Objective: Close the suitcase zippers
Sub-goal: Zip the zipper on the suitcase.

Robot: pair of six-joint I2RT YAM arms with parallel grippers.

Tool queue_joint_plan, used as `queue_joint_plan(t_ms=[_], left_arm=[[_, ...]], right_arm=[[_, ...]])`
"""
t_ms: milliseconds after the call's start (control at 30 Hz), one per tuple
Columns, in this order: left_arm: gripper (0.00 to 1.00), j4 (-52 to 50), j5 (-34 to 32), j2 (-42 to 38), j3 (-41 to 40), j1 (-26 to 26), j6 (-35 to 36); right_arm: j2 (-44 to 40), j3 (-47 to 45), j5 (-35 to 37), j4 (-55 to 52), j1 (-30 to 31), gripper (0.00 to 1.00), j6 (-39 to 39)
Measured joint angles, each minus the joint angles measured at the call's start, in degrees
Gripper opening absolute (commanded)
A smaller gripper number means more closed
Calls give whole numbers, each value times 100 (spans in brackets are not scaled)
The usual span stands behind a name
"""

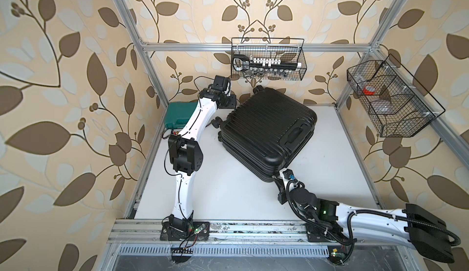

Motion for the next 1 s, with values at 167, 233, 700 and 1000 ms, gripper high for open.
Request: queue_joint_plan(t_ms=[167,233,700,1000], left_arm=[[45,-216,-249,138,-9,17,37],[45,-155,-402,81,-140,31,31],[37,-210,-612,-1532,-2522,175,52],[38,-404,28,-2553,-3689,177,79]], right_arm=[[57,48,-90,-15,-162,0,-20],[76,66,-138,-17,-254,0,-46],[232,310,-407,-337,-1408,0,-299],[350,496,-450,-584,-2328,0,-339]])
